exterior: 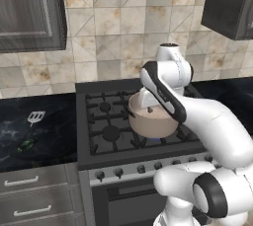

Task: Put the eggplant and carrot in the pot. Retrieve the spatula and lightly stir the vegetables in the pot.

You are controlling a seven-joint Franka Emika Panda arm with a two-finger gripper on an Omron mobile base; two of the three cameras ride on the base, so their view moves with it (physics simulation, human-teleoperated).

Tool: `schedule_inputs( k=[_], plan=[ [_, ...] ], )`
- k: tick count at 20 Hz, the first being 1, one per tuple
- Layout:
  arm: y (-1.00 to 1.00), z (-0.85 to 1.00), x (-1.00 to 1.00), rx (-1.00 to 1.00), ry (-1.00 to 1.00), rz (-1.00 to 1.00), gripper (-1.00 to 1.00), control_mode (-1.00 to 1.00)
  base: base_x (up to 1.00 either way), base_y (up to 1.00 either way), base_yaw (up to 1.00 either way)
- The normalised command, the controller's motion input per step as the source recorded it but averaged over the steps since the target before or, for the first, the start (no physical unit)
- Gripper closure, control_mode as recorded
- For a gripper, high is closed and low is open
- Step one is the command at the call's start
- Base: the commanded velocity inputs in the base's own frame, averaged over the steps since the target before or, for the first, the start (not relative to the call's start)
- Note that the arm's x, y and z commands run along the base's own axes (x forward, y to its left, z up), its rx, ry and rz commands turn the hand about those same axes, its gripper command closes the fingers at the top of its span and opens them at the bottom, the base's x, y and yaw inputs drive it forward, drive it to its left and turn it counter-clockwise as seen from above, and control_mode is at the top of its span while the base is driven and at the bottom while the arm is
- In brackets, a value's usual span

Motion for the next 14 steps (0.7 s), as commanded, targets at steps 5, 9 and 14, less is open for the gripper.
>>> schedule_inputs(
  k=[5, 9, 14],
  plan=[
    [0.49, 0.15, -0.31, 0.04, 0.01, 0.01, -1.0, -1.0, 0.0, 0.0, 0.0],
    [0.78, 0.0, -0.09, 0.0, 0.0, 0.0, -1.0, -1.0, 0.0, 0.0, 0.0],
    [0.76, 0.0, 0.0, 0.01, -0.02, 0.0, -1.0, -1.0, 0.0, 0.0, 0.0]
  ],
)
